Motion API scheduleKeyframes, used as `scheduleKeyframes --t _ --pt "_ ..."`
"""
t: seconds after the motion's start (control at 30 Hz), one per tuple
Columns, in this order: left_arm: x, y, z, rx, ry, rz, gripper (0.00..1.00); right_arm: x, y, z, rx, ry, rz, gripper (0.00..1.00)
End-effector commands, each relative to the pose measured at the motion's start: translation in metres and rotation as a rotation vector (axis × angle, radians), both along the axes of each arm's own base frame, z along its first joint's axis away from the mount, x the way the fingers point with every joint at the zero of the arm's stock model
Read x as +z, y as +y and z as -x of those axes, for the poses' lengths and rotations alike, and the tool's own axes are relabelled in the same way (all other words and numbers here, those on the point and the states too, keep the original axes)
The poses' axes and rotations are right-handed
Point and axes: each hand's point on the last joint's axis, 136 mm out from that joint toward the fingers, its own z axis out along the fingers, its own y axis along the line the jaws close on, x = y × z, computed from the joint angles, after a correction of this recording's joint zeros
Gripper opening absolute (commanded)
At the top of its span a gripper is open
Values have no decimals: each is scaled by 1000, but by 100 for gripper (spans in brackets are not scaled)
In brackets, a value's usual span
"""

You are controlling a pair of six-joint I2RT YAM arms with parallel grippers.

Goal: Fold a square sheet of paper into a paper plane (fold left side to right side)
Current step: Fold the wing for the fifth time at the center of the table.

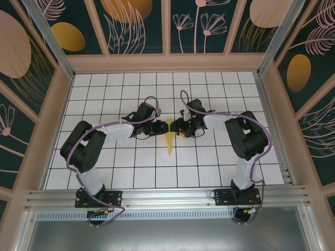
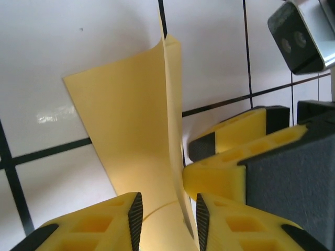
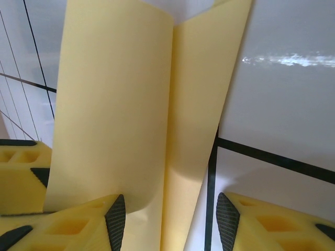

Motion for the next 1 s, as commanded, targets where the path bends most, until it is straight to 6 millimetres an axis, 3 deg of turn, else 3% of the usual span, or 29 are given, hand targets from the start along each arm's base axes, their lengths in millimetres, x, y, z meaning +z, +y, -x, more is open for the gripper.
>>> scheduleKeyframes --t 0.0,0.37,0.57,0.97 --pt "8 -5 -13 7 -33 9 31 -23 -10 5 4 34 80 53" --pt "-7 -5 -16 7 -16 -9 11 -16 -10 1 9 10 74 54" --pt "-17 -4 -19 5 -22 -35 9 -7 -15 -2 -2 -10 52 55" --pt "-23 -6 -29 -33 -67 -71 10 -6 -22 0 -2 -17 61 55"
